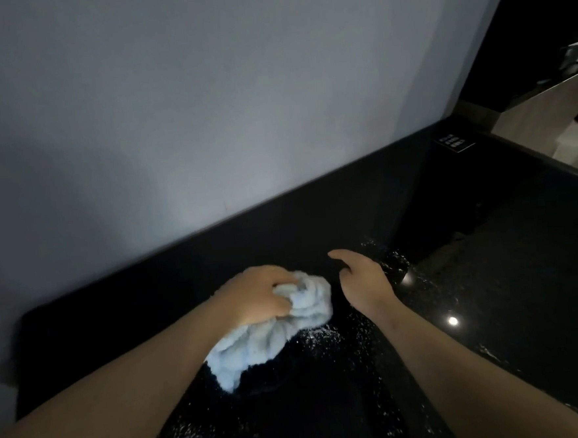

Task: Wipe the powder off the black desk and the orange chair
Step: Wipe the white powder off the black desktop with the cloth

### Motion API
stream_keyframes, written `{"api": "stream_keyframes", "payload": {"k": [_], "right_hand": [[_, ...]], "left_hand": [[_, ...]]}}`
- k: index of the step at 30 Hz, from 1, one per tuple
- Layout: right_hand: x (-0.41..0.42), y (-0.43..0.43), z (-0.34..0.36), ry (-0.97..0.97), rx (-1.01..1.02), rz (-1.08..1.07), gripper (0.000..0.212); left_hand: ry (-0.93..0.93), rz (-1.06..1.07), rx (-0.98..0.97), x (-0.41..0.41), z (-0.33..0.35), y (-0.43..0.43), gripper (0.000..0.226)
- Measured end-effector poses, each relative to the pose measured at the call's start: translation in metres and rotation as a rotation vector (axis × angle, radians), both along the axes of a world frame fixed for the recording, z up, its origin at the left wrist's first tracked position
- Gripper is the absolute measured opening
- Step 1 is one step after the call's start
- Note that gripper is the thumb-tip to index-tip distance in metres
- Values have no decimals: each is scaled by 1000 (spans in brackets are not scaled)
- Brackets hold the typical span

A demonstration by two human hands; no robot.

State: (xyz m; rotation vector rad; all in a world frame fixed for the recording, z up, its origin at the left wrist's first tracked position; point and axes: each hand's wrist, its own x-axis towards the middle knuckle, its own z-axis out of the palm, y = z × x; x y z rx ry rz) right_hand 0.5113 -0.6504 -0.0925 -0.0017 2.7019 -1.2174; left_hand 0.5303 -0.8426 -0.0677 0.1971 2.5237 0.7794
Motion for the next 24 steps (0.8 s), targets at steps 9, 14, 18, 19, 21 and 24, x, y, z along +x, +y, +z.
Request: {"api": "stream_keyframes", "payload": {"k": [9,14,18,19,21,24], "right_hand": [[44,-19,-6,-57,-124,-63,48],[57,-25,8,-38,-253,-128,42],[59,-29,34,-122,-591,-249,28],[60,-30,41,-175,-692,-244,26],[61,-29,47,-307,-804,-203,33],[57,-22,42,-444,-1032,-133,61]], "left_hand": [[-33,-136,-319,39,-14,11,47],[-208,-76,-95,52,25,-1,42],[-80,123,261,49,62,-8,42],[-79,152,357,48,69,-8,44],[-96,186,484,46,81,-3,44],[-136,237,632,43,84,9,48]]}}
